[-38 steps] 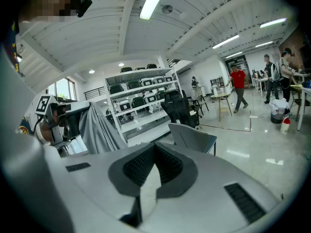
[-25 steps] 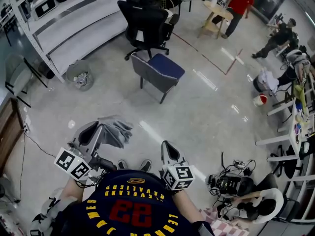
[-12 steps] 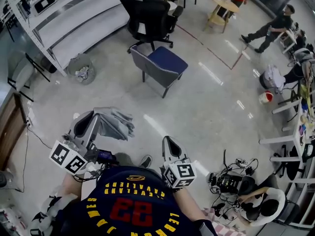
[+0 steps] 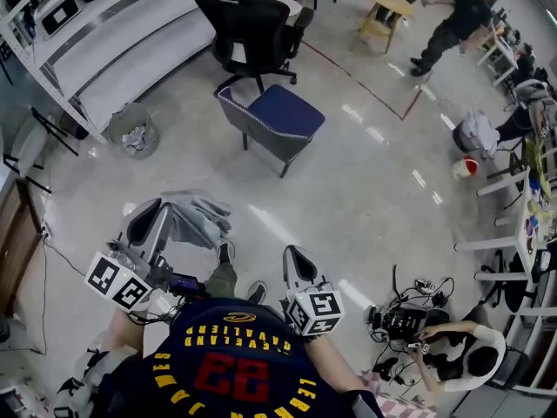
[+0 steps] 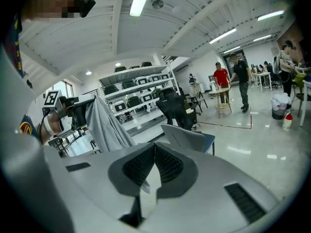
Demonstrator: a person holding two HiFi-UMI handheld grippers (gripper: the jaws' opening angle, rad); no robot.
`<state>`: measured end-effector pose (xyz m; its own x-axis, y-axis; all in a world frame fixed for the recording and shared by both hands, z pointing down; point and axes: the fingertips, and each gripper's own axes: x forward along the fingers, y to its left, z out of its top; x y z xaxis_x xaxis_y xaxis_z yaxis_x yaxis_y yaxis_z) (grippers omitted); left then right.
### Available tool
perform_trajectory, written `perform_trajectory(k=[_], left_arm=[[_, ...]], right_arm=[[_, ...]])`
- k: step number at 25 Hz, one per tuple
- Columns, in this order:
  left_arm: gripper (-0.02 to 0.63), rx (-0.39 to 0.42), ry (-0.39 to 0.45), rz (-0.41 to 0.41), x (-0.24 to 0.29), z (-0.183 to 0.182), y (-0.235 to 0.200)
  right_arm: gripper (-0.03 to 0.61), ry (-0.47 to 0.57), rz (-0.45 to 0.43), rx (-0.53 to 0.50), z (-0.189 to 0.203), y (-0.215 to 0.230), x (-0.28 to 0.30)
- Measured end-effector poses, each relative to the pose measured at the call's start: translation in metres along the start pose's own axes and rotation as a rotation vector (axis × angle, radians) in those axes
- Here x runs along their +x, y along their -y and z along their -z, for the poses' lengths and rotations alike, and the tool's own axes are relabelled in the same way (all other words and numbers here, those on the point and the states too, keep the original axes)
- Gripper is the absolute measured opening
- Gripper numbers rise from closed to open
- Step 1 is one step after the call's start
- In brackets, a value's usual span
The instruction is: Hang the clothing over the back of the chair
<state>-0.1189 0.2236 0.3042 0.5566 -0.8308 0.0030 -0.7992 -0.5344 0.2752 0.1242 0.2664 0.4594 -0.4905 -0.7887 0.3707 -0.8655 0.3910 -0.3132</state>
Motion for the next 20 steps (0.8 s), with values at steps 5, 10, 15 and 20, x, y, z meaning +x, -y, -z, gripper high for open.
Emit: perform_trajectory(k=[5, 10, 15, 20], left_arm=[[0.046, -0.018, 0.001, 0.055, 0.035, -0.007, -0.032], [0.046, -0.01, -0.008, 0.116, 0.066, -0.018, -0.063], [0.046, -0.017, -0.019, 0.158, 0.088, -0.024, -0.099], [0.046, -0.05, -0.027, 0.18, 0.11, -0.023, -0.131]], right_arm=[[0.008, 0.012, 0.062, 0.006, -0.022, 0.011, 0.037], [0.008, 0.038, 0.108, 0.011, -0.048, 0.01, 0.075], [0.008, 0.048, 0.147, 0.021, -0.061, 0.005, 0.107], [0.008, 0.031, 0.19, 0.04, -0.062, 0.006, 0.126]])
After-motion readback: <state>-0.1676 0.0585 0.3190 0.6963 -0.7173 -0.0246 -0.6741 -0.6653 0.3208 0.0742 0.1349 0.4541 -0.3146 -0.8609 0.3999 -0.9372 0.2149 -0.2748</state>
